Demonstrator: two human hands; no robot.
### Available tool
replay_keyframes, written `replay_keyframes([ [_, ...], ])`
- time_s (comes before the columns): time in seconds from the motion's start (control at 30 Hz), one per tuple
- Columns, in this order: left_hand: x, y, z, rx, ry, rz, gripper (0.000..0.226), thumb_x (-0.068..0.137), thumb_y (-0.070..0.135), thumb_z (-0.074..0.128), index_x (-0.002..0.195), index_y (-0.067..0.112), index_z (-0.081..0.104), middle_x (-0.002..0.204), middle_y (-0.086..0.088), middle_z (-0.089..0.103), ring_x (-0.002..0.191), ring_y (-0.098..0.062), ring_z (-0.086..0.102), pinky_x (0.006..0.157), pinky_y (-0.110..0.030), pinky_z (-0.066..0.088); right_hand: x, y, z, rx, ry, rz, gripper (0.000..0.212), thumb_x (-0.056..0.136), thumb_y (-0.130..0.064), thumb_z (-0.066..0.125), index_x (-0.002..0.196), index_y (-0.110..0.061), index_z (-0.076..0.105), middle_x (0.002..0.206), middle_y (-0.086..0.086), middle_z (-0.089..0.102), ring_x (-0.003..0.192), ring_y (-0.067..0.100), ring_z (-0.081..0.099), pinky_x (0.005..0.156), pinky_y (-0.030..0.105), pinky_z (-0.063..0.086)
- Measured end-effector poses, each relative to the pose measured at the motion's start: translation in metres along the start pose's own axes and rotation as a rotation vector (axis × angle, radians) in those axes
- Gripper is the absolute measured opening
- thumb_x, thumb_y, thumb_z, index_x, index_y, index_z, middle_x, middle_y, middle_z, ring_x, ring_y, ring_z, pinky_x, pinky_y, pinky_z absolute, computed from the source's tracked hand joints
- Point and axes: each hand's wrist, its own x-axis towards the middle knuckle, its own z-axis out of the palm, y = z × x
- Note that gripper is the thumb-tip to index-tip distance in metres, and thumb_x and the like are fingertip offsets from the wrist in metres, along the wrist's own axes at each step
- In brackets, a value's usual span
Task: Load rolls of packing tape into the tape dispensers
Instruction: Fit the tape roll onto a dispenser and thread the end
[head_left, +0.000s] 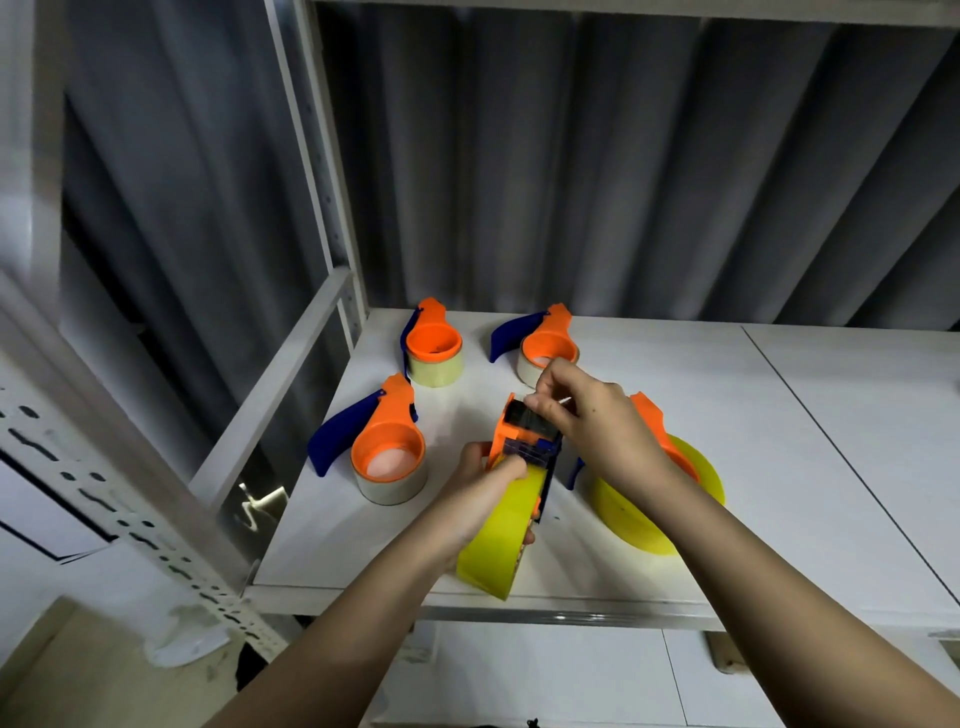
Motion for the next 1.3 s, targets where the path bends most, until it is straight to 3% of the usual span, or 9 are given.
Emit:
replay_keyframes([
  [0.2, -0.006, 0.0, -0.004, 0.031, -0.051, 0.017, 0.027, 0.095, 0.007, 0.05, 0.119, 0.007, 0.039, 0.077, -0.005, 0.054, 0.039, 0.004, 0.057, 0.037, -0.012, 0.044, -0.005, -0.009, 0.002, -0.188, 0.016, -0.063, 0.017, 0.097, -0.035, 0.05, 0.092, -0.019, 0.045, 0.087, 0.003, 0.065, 0.075, 0.025, 0.058, 0.065, 0.035, 0.041],
  [0.3, -0.008, -0.001, -0.003, 0.028, -0.057, 0.026, 0.03, 0.094, 0.012, 0.054, 0.12, 0.01, 0.04, 0.075, -0.003, 0.056, 0.039, 0.002, 0.057, 0.04, -0.014, 0.047, -0.008, -0.012, 0.005, -0.314, 0.053, -0.109, 0.021, 0.099, -0.037, 0.045, 0.1, -0.016, 0.046, 0.087, 0.007, 0.066, 0.077, 0.032, 0.06, 0.065, 0.038, 0.043],
  [0.5, -0.006, -0.003, -0.004, -0.038, -0.054, 0.006, 0.037, 0.094, 0.017, 0.053, 0.127, 0.004, 0.043, 0.075, -0.01, 0.061, 0.044, -0.005, 0.061, 0.043, -0.018, 0.05, -0.011, -0.009, 0.008, -0.39, 0.073, -0.116, 0.022, 0.101, -0.038, 0.04, 0.103, -0.016, 0.043, 0.08, 0.009, 0.065, 0.072, 0.033, 0.062, 0.062, 0.04, 0.048],
  [0.67, -0.007, -0.008, -0.009, -0.027, -0.073, -0.022, 0.038, 0.093, 0.017, 0.054, 0.129, 0.013, 0.041, 0.082, -0.002, 0.059, 0.052, -0.003, 0.063, 0.048, -0.017, 0.052, -0.009, -0.007, 0.001, -0.286, 0.079, -0.053, 0.021, 0.101, -0.037, 0.04, 0.098, -0.016, 0.041, 0.063, 0.009, 0.065, 0.066, 0.032, 0.062, 0.063, 0.043, 0.049],
  [0.77, -0.006, -0.009, -0.016, 0.003, -0.072, -0.009, 0.046, 0.092, 0.022, 0.057, 0.135, 0.018, 0.039, 0.094, 0.005, 0.06, 0.073, -0.006, 0.065, 0.063, -0.021, 0.054, -0.006, -0.007, -0.004, -0.338, 0.086, -0.041, 0.021, 0.101, -0.037, 0.04, 0.1, -0.016, 0.041, 0.079, 0.01, 0.069, 0.073, 0.034, 0.063, 0.065, 0.04, 0.049],
  [0.87, -0.009, -0.006, -0.016, -0.075, -0.076, -0.02, 0.04, 0.093, 0.025, 0.058, 0.128, 0.014, 0.044, 0.084, 0.003, 0.063, 0.056, -0.002, 0.066, 0.051, -0.016, 0.053, -0.005, -0.007, -0.005, -0.324, 0.078, -0.027, 0.02, 0.101, -0.037, 0.04, 0.098, -0.017, 0.04, 0.088, 0.01, 0.072, 0.08, 0.035, 0.064, 0.07, 0.041, 0.051],
  [1.03, -0.008, -0.007, -0.018, 0.036, -0.075, 0.017, 0.046, 0.093, 0.028, 0.058, 0.134, 0.018, 0.04, 0.098, 0.008, 0.061, 0.08, -0.004, 0.063, 0.059, -0.012, 0.052, -0.004, -0.012, -0.008, -0.325, 0.039, -0.026, 0.016, 0.101, -0.036, 0.04, 0.095, -0.021, 0.037, 0.091, 0.007, 0.072, 0.08, 0.029, 0.065, 0.068, 0.037, 0.051],
  [1.13, -0.008, -0.007, -0.023, 0.08, -0.141, 0.028, 0.051, 0.094, 0.025, 0.056, 0.139, 0.019, 0.033, 0.109, 0.008, 0.06, 0.093, -0.005, 0.062, 0.077, -0.019, 0.052, -0.003, -0.014, -0.01, -0.306, 0.013, -0.026, 0.016, 0.101, -0.035, 0.04, 0.094, -0.021, 0.037, 0.091, 0.007, 0.072, 0.082, 0.029, 0.065, 0.072, 0.04, 0.053],
  [1.3, -0.013, -0.006, -0.031, 0.086, -0.285, -0.003, 0.049, 0.097, 0.005, 0.046, 0.135, 0.023, 0.024, 0.091, 0.008, 0.062, 0.062, 0.003, 0.068, 0.056, -0.014, 0.052, 0.002, -0.013, -0.018, -0.073, 0.006, 0.067, 0.019, 0.1, -0.033, 0.045, 0.091, -0.017, 0.041, 0.081, 0.002, 0.071, 0.077, 0.025, 0.067, 0.075, 0.043, 0.054],
])
